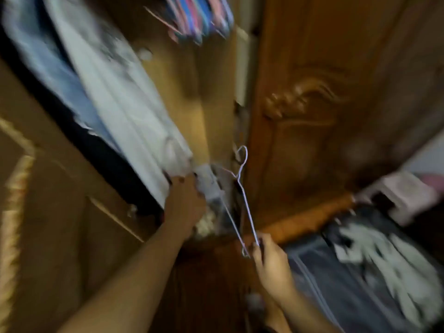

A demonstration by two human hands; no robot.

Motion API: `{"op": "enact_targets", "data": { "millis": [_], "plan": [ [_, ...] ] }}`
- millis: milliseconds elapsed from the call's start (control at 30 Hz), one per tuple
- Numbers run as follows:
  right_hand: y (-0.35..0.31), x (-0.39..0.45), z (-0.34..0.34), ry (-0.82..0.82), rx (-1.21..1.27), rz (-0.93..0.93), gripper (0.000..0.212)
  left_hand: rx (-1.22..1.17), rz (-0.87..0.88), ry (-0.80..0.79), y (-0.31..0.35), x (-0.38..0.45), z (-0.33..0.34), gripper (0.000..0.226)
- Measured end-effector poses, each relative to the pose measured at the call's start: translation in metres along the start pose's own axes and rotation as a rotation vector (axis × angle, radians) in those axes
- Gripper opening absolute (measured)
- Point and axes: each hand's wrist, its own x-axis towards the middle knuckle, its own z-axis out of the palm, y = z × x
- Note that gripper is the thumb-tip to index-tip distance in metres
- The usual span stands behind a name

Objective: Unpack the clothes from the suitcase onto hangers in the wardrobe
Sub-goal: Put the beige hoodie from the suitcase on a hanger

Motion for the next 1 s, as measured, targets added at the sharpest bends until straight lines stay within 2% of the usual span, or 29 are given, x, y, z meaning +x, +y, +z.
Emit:
{"op": "enact_targets", "data": {
  "millis": [33, 100, 200, 267, 367, 467, 567, 600, 667, 800, 833, 900, 967, 1000],
  "plan": [
    [0.017, -0.028, -0.007, 0.01, 0.05, 0.117, 0.015, -0.025, -0.011, -0.169, 0.004, -0.019, 0.043, 0.045],
    [0.049, -0.073, -0.032, 0.055, 0.228, 0.366, 0.015, -0.041, 0.036, -0.361, 0.02, -0.057, 0.111, 0.047],
    [0.09, -0.125, -0.097, 0.162, 0.569, 0.711, 0.014, -0.078, 0.121, -0.537, 0.061, -0.101, 0.17, 0.036],
    [0.118, -0.156, -0.142, 0.178, 0.64, 0.831, 0.016, -0.054, 0.184, -0.57, 0.085, -0.109, 0.198, 0.045],
    [0.159, -0.202, -0.2, 0.191, 0.711, 0.868, 0.018, 0.111, 0.402, -0.564, 0.119, -0.103, 0.237, 0.06],
    [0.196, -0.23, -0.233, 0.216, 0.81, 0.894, 0.024, 0.323, 0.613, -0.579, 0.138, -0.087, 0.28, 0.054],
    [0.24, -0.24, -0.252, 0.216, 0.871, 0.908, 0.042, 0.41, 0.769, -0.588, 0.159, -0.067, 0.331, 0.022],
    [0.261, -0.243, -0.255, 0.214, 0.885, 0.94, 0.04, 0.403, 0.807, -0.632, 0.168, -0.06, 0.35, 0.02],
    [0.301, -0.245, -0.26, 0.214, 0.846, 1.018, 0.027, 0.337, 0.842, -0.758, 0.192, -0.049, 0.384, 0.023],
    [0.361, -0.219, -0.249, -0.028, 0.567, 1.056, 0.028, 0.329, 1.058, -0.888, 0.233, -0.046, 0.458, 0.021],
    [0.382, -0.204, -0.236, -0.007, 0.604, 1.048, 0.032, 0.339, 1.163, -0.896, 0.239, -0.048, 0.489, 0.022],
    [0.413, -0.173, -0.209, 0.159, 0.664, 1.06, 0.034, 0.382, 1.36, -0.9, 0.25, -0.053, 0.535, 0.029],
    [0.457, -0.148, -0.175, 0.367, 0.647, 1.062, 0.02, 0.379, 1.401, -0.881, 0.249, -0.045, 0.591, 0.028],
    [0.479, -0.14, -0.156, 0.419, 0.625, 1.08, 0.023, 0.381, 1.342, -0.931, 0.245, -0.039, 0.619, 0.034]
  ]
}}
